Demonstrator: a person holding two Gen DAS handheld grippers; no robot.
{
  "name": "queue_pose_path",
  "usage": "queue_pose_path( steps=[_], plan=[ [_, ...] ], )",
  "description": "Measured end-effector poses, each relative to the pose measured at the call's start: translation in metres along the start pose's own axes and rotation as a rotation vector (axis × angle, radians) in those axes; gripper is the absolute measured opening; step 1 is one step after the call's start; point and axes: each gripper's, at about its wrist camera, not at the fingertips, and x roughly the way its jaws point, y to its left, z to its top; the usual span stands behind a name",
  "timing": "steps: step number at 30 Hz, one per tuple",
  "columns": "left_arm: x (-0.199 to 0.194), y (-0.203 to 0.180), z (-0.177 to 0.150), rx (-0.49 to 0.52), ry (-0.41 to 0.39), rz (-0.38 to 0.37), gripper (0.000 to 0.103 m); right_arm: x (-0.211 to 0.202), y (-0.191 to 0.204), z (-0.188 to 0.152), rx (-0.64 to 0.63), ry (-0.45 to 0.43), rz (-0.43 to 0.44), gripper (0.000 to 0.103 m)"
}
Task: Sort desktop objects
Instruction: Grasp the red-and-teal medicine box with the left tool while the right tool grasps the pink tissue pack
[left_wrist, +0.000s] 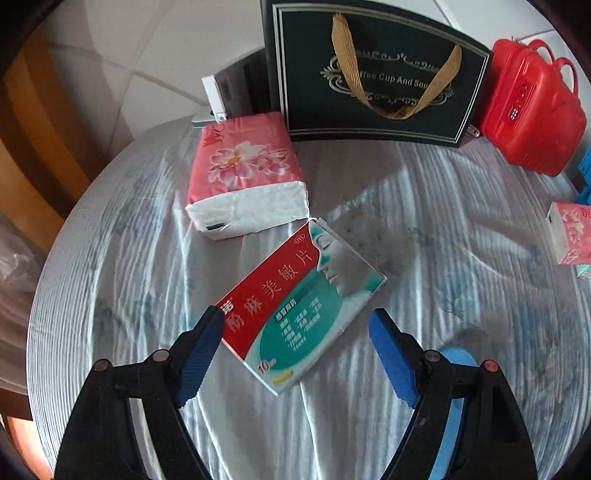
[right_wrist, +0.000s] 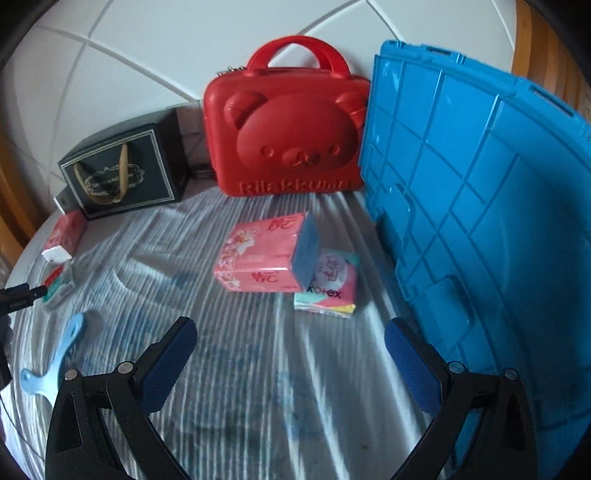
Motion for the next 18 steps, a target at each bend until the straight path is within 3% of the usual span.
queue_pose_path(
  steps=[2, 5, 9, 12, 13, 15, 18],
  plan=[
    [0.017, 0.002, 0.003, 0.026, 0.023, -0.018, 0.080, 0.028, 0.003, 0.005, -0.029, 0.032, -0.011, 0.103],
    [0.024, -0.002, 0.006, 0.075, -0.013, 0.000, 0.085, 0.063, 0.008, 0.011, -0.077, 0.079, 0.001, 0.103],
    [0.039, -0.009, 0.005, 0.138, -0.006, 0.047, 0.099, 0.093, 0.009, 0.022, -0.086, 0.105, 0.041, 0.103],
    [0.046, 0.008, 0.008, 0.023, 0.023, -0.025, 0.102, 0.109, 0.017, 0.028, -0.101, 0.115, 0.057, 0.103],
    [0.047, 0.015, 0.008, -0.026, 0.034, -0.051, 0.102, 0.113, 0.021, 0.027, -0.099, 0.130, 0.085, 0.103],
    [0.047, 0.018, 0.008, -0.035, 0.026, -0.020, 0.103, 0.117, 0.039, 0.021, -0.132, 0.157, 0.156, 0.103],
    [0.046, 0.018, 0.010, -0.039, 0.047, -0.021, 0.103, 0.116, 0.071, 0.004, -0.186, 0.200, 0.332, 0.103]
  ],
)
